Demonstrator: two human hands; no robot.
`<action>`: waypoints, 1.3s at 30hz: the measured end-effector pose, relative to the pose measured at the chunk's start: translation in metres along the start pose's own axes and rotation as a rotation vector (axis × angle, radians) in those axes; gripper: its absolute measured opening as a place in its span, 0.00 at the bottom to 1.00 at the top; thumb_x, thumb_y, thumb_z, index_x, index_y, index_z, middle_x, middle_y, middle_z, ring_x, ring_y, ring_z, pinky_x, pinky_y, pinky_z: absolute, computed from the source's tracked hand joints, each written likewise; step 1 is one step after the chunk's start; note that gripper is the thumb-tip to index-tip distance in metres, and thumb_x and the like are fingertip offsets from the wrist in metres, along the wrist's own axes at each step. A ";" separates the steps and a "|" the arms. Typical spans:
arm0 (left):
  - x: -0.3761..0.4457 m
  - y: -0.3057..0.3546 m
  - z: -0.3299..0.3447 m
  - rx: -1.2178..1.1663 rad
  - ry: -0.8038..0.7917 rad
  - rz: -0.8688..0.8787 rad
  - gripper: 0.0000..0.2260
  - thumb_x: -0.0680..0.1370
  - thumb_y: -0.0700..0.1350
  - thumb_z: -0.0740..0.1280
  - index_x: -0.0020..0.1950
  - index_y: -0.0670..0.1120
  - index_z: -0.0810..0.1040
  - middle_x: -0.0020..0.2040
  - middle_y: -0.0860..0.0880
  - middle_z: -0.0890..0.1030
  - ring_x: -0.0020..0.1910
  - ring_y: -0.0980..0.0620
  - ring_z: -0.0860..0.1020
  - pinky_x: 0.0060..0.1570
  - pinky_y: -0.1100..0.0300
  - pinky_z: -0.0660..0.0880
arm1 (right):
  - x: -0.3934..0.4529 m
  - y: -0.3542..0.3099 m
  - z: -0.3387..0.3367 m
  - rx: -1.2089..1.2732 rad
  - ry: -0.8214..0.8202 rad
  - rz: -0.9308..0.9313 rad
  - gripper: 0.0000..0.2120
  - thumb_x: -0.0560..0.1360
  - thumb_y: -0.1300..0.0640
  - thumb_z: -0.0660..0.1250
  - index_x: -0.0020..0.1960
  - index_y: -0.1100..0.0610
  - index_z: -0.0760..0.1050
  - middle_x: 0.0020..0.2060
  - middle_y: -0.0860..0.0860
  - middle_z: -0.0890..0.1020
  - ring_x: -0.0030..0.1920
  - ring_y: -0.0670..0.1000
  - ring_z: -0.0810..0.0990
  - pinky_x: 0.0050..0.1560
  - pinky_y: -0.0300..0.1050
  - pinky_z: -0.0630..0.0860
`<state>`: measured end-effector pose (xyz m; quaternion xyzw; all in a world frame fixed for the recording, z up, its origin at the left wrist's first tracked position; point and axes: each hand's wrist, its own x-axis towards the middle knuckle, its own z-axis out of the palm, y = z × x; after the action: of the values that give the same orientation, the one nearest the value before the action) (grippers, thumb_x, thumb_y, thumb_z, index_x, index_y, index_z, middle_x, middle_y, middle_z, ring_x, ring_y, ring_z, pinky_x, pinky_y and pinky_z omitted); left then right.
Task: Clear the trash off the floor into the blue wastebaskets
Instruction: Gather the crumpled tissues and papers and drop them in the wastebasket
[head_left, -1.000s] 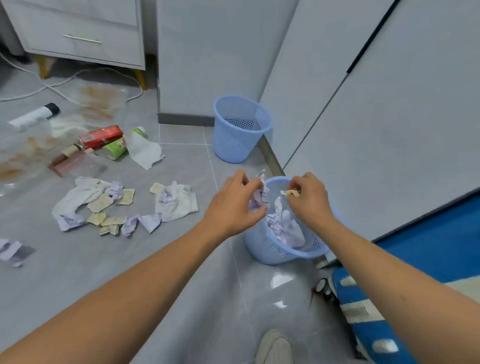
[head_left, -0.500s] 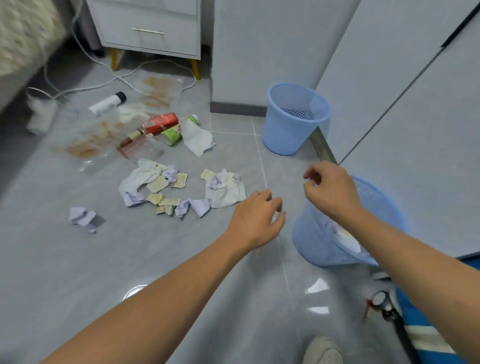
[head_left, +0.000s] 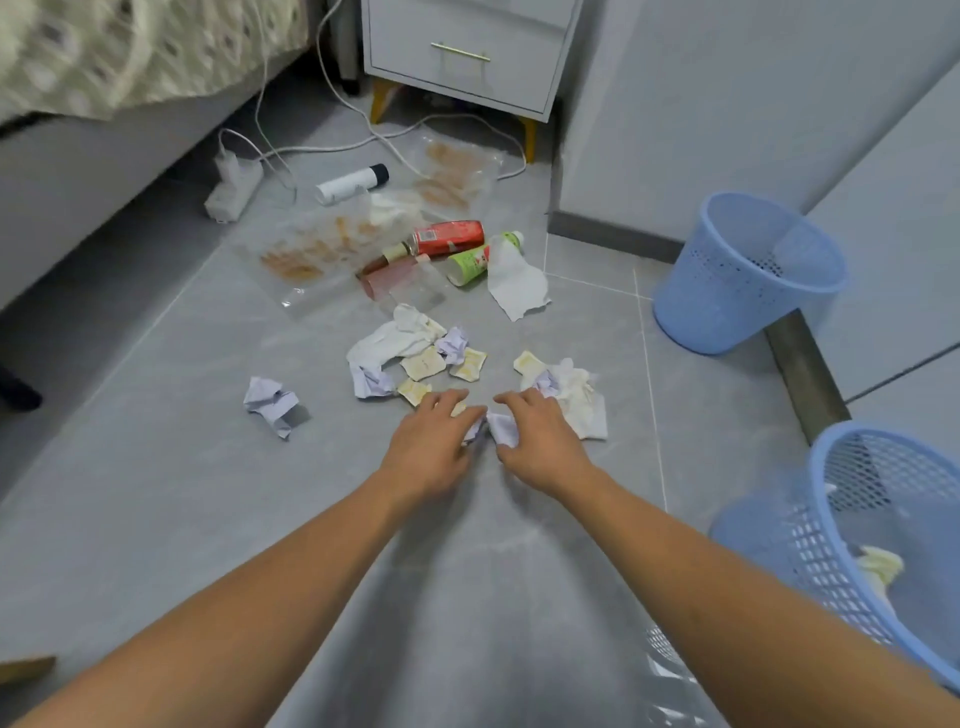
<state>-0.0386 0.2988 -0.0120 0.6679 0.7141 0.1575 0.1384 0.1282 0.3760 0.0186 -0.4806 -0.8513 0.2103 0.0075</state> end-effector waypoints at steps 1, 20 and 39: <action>0.005 0.000 0.007 0.019 -0.010 0.013 0.21 0.81 0.52 0.63 0.75 0.56 0.70 0.77 0.49 0.67 0.74 0.45 0.64 0.63 0.48 0.72 | 0.004 0.002 0.006 -0.009 -0.008 0.005 0.30 0.74 0.55 0.68 0.75 0.49 0.66 0.68 0.51 0.71 0.69 0.58 0.66 0.63 0.55 0.73; -0.054 0.053 0.012 -0.030 -0.004 0.216 0.07 0.73 0.38 0.71 0.46 0.49 0.79 0.54 0.54 0.73 0.49 0.50 0.69 0.35 0.52 0.77 | -0.122 0.062 -0.039 -0.039 0.319 -0.011 0.14 0.72 0.65 0.67 0.55 0.53 0.76 0.49 0.50 0.75 0.51 0.56 0.76 0.38 0.52 0.76; 0.036 0.400 -0.035 -0.159 -0.151 0.640 0.19 0.75 0.52 0.71 0.66 0.54 0.79 0.70 0.51 0.75 0.66 0.48 0.75 0.55 0.52 0.75 | -0.258 0.199 -0.230 -0.060 0.387 0.626 0.26 0.69 0.46 0.60 0.66 0.45 0.76 0.62 0.47 0.76 0.67 0.55 0.67 0.64 0.54 0.64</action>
<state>0.3087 0.3565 0.1839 0.8552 0.4414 0.1983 0.1860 0.4790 0.3339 0.2040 -0.7487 -0.6517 0.0823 0.0896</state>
